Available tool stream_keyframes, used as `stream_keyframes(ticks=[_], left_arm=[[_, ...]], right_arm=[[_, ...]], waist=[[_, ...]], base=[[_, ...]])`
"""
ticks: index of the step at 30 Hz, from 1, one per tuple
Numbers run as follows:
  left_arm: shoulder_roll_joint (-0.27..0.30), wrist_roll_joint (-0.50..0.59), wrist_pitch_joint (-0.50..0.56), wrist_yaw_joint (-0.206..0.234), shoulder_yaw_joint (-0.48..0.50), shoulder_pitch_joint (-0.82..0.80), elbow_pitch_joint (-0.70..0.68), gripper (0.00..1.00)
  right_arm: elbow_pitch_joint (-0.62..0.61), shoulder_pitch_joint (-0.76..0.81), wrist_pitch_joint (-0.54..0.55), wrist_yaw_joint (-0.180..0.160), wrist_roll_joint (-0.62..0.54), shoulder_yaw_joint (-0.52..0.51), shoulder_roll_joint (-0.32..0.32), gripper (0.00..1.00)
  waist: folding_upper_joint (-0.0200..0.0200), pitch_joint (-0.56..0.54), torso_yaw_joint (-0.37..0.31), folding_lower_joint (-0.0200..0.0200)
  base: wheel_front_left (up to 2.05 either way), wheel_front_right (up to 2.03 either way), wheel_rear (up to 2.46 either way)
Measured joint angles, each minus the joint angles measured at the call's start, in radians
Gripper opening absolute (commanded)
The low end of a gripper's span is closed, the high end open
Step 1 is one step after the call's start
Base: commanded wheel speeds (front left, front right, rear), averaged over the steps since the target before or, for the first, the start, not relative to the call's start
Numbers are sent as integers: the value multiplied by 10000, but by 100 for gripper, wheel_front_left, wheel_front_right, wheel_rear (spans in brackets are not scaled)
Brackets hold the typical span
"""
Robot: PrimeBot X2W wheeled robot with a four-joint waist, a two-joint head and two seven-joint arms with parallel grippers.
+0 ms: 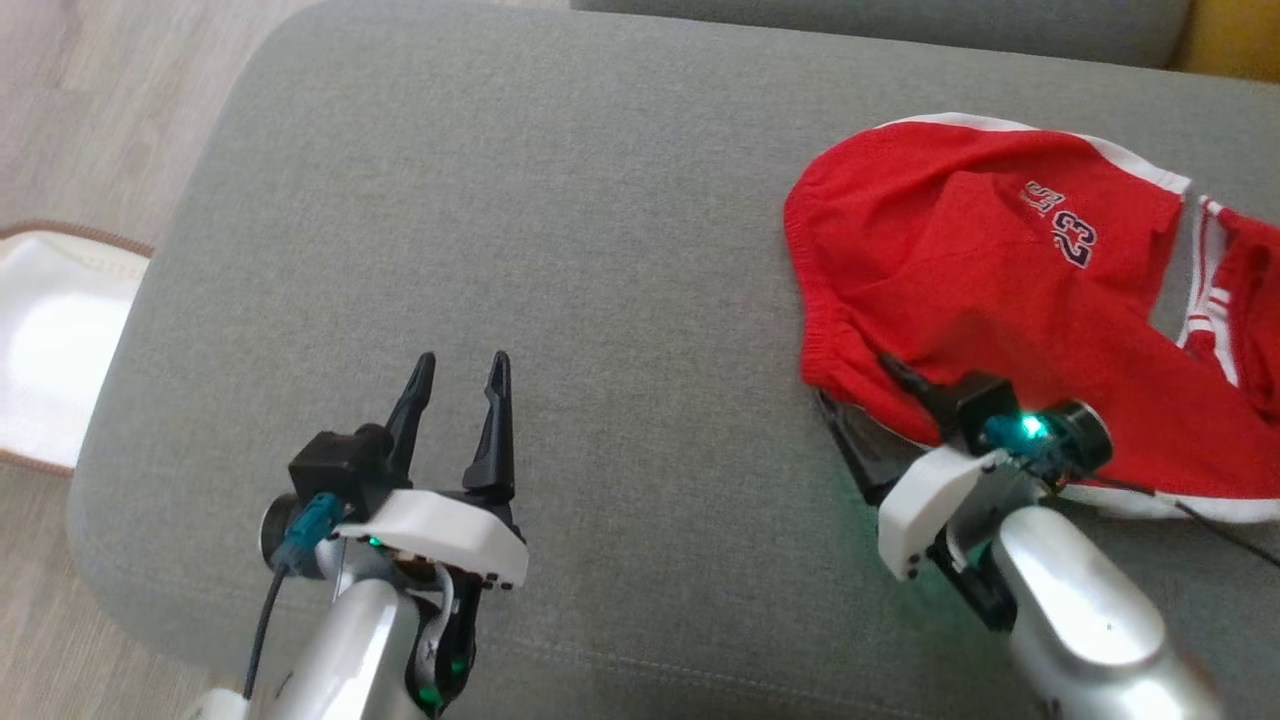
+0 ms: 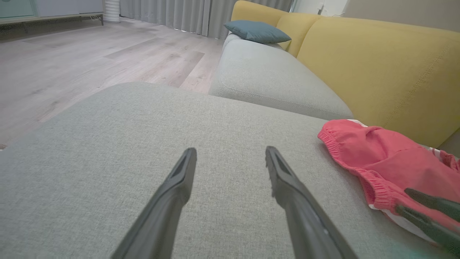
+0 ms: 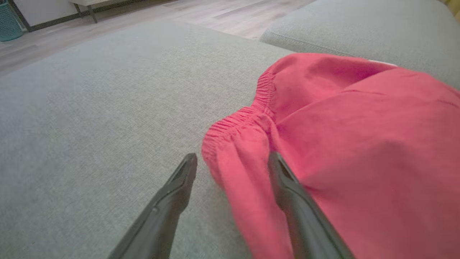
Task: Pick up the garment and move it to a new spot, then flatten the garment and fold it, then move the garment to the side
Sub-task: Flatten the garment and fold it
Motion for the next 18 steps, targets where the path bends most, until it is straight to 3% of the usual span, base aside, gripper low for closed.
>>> stream_keyframes(ticks=[4, 5, 6, 11, 18], left_arm=[[0, 0, 0, 0, -38, -15, 2, 100], [0, 0, 0, 0, -56, -37, 4, 100], [0, 0, 0, 0, -65, -47, 4, 100], [0, -2, 0, 35, -132, -132, 15, 100], [0, -2, 0, 44, -173, -163, 75, 100]], right_arm=[[848, -556, -232, 0, 201, 15, -4, 100], [1267, -798, -324, 0, 295, 29, 8, 11], [1442, -894, -360, 0, 337, 65, 21, 0], [1950, -1243, -713, 0, 1003, 635, 311, 0], [1766, -1467, -1104, 0, 2522, 1896, 548, 0]], waist=[[0, 99, 170, 0], [0, 117, 230, 0], [0, 126, 252, 0], [0, 120, 315, 0], [0, -21, 256, 0]], base=[[0, 0, 0], [0, 0, 0], [0, 0, 0], [0, 0, 0], [0, 0, 0]])
